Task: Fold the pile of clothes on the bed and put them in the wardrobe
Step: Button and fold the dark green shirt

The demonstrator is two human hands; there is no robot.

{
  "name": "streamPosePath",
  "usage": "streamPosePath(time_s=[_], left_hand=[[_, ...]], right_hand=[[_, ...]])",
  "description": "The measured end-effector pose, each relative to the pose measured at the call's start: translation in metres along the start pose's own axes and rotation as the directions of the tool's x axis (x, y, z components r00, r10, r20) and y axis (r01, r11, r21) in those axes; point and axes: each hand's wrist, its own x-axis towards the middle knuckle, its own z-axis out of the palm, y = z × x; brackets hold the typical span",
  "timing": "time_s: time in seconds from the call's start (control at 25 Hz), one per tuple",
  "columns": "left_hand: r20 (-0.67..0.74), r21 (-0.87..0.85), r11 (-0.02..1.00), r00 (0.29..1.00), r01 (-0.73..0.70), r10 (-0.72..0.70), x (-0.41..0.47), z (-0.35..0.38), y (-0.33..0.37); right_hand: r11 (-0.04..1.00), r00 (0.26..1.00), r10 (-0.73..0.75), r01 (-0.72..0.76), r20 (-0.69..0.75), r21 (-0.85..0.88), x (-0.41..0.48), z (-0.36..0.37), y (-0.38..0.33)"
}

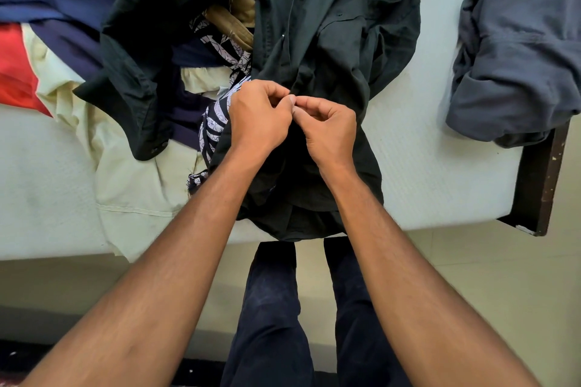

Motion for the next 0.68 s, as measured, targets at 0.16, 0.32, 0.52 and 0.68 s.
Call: streamPosePath(time_s=[0.16,0.32,0.52,0.68], left_hand=[[0.008,-0.004,1.0,1.0,0.021,-0.021,0.002,-0.001,-0.005],[0.005,-0.06,0.996,0.998,0.07,-0.07,0.0,-0.005,-0.01],[-0.014,-0.288,0.941,0.982,0.178,-0.19,-0.004,0.003,-0.013],[-0.057,-0.508,0.82,0.939,0.264,-0.338,-0.013,0.009,-0.009]], right_hand=[[0.997,1.0,-0.01,0.009,-0.02,-0.073,0.0,0.002,0.001],[0.977,0.997,-0.071,0.073,0.018,-0.201,0.001,0.002,-0.002],[0.968,0.998,-0.06,0.066,0.031,-0.243,0.006,0.003,-0.008],[0.978,0.999,-0.025,0.029,0.022,-0.204,0.004,0.009,-0.007]])
